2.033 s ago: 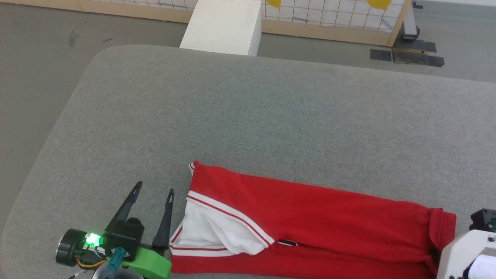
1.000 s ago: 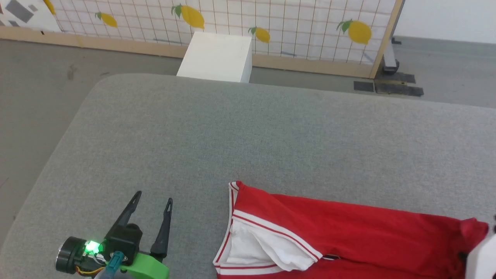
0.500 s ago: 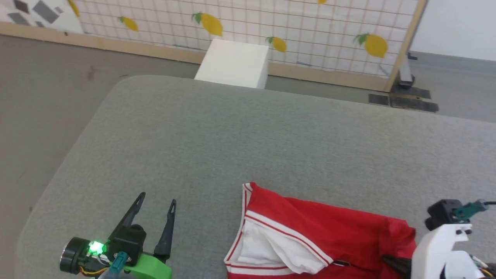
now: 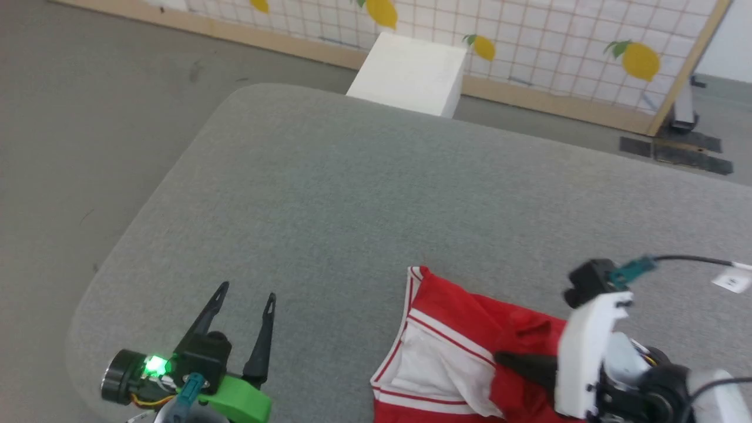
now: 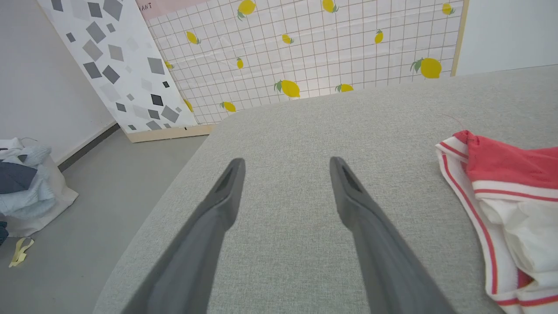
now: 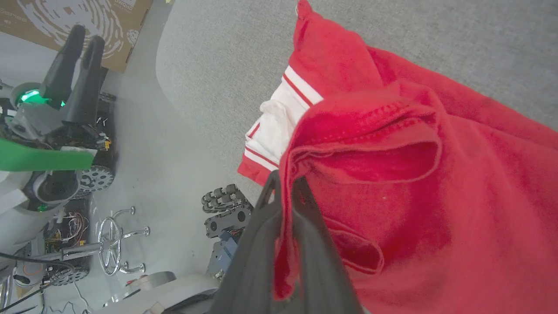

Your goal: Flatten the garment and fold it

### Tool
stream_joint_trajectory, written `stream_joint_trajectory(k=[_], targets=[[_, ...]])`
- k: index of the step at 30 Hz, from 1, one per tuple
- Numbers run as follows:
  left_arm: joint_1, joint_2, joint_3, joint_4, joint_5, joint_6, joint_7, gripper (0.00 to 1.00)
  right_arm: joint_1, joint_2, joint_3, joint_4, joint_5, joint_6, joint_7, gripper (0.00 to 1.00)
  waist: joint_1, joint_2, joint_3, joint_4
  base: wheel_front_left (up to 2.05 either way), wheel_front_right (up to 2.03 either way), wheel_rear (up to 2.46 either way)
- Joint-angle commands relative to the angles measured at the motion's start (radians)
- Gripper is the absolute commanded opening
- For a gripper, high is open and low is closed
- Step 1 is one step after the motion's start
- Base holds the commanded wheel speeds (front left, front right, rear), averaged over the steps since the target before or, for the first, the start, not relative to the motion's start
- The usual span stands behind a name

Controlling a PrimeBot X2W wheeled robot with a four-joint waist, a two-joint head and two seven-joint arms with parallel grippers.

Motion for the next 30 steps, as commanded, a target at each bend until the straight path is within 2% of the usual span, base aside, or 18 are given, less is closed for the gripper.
stream_joint_trajectory(k=[1, 9, 12, 13, 14, 23, 27, 30], targets=[[-0.025, -0.015, -0.001, 0.002, 0.011, -0.004, -0.003, 1.0, -0.034, 0.002, 0.02, 0.022, 0.006, -0.001, -0.016, 0.0, 0.0, 0.0, 0.027, 0.033, 0.0, 0.0, 0.0], [-0.047, -0.041, -0.002, 0.015, 0.027, -0.013, -0.005, 1.0, -0.143, 0.002, 0.099, 0.181, 0.002, -0.001, -0.079, 0.0, 0.0, 0.0, 0.061, 0.087, 0.0, 0.0, 0.0], [-0.052, -0.052, 0.002, 0.016, 0.035, -0.016, -0.005, 1.0, -0.182, 0.002, 0.113, 0.243, -0.043, -0.001, -0.098, 0.0, 0.0, 0.0, 0.073, 0.102, 0.0, 0.0, 0.0], [-0.053, -0.055, 0.004, 0.017, 0.037, -0.017, -0.005, 1.0, -0.192, 0.002, 0.116, 0.257, -0.055, -0.001, -0.108, 0.14, 0.0, 0.0, 0.076, 0.105, 0.0, 0.0, 0.0], [-0.054, -0.059, 0.005, 0.018, 0.04, -0.019, -0.005, 1.0, -0.201, 0.002, 0.119, 0.275, -0.062, -0.001, -0.12, 1.0, 0.0, 0.0, 0.077, 0.109, 0.0, 0.0, 0.0], [-0.038, -0.073, 0.025, 0.031, 0.055, -0.026, -0.005, 1.0, -0.243, 0.002, 0.186, 0.326, 0.026, -0.001, -0.186, 1.0, 0.0, 0.0, 0.062, 0.099, 0.0, 0.0, 0.0], [-0.035, -0.072, 0.034, 0.033, 0.055, -0.035, -0.005, 1.0, -0.27, 0.002, 0.17, 0.307, -0.005, -0.001, -0.23, 1.0, 0.0, 0.0, 0.048, 0.076, 0.0, 0.0, 0.0], [-0.034, -0.072, 0.04, 0.034, 0.053, -0.042, -0.005, 1.0, -0.3, 0.001, 0.176, 0.241, -0.091, -0.001, -0.288, 1.0, 0.0, 0.0, 0.038, 0.051, 0.0, 0.0, 0.0]])
